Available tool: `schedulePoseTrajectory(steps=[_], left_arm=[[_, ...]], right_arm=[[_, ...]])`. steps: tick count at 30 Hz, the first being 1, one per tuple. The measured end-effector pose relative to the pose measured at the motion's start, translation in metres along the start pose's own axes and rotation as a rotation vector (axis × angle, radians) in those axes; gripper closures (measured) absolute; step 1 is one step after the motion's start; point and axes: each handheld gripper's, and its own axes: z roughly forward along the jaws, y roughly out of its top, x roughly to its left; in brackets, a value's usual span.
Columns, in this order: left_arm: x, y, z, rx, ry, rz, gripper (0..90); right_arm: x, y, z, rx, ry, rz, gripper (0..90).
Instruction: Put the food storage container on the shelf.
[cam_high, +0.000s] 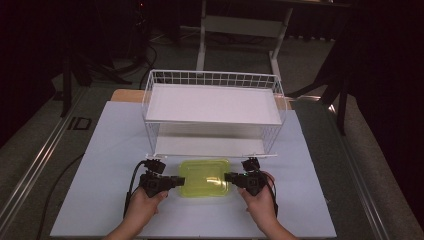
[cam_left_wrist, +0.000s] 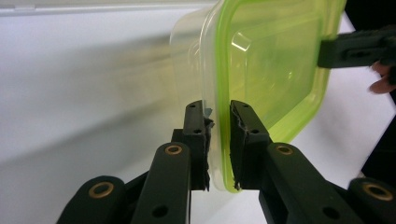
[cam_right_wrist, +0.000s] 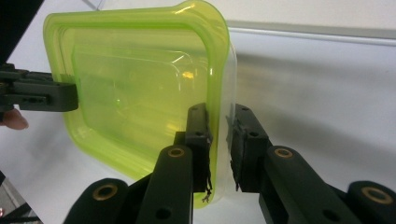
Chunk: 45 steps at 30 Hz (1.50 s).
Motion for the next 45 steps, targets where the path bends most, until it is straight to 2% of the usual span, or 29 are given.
schedulePoseTrajectory(steps=[4,6,13,17,19,20,27,33,34,36,42,44,45], left_arm=[[-0.001,0.01,-0.003,-0.031,-0.006,-0.011,80.4],[-0.002,0.013,-0.004,-0.04,-0.003,-0.004,80.5],[-0.01,0.045,-0.002,-0.085,-0.014,0.023,80.8],[-0.01,0.054,0.002,-0.093,-0.012,0.025,80.9],[-0.008,0.059,0.005,-0.097,-0.018,0.012,80.9],[-0.006,0.062,0.008,-0.113,-0.022,0.014,80.8],[0.004,0.071,0.019,-0.132,-0.022,0.022,80.8],[0.013,0.073,0.032,-0.148,-0.02,0.007,80.8],[0.017,0.074,0.035,-0.155,-0.024,0.02,80.8],[0.019,0.074,0.036,-0.155,-0.024,0.022,80.8],[0.025,0.076,0.043,-0.143,-0.015,-0.002,80.8],[0.027,0.076,0.046,-0.138,-0.004,0.002,80.6],[0.029,0.076,0.047,-0.137,-0.01,-0.017,80.6]], right_arm=[[0.002,0.004,-0.005,-0.015,0.005,0.0,79.0],[0.002,0.008,-0.009,-0.033,0.004,0.002,79.0],[-0.005,0.027,-0.022,-0.098,-0.009,0.016,79.1],[-0.011,0.037,-0.021,-0.122,-0.025,0.022,79.1],[-0.012,0.04,-0.021,-0.125,-0.031,0.024,79.0],[-0.014,0.045,-0.019,-0.127,-0.037,0.026,79.0],[-0.022,0.055,-0.008,-0.147,-0.062,0.025,79.0],[-0.028,0.059,0.002,-0.151,-0.081,0.03,78.9],[-0.03,0.06,0.006,-0.156,-0.088,0.029,78.9],[-0.031,0.061,0.008,-0.156,-0.091,0.032,78.9],[-0.035,0.063,0.016,-0.148,-0.101,0.037,78.8],[-0.035,0.063,0.022,-0.128,-0.114,0.057,78.7],[-0.035,0.063,0.022,-0.128,-0.114,0.057,78.7]])
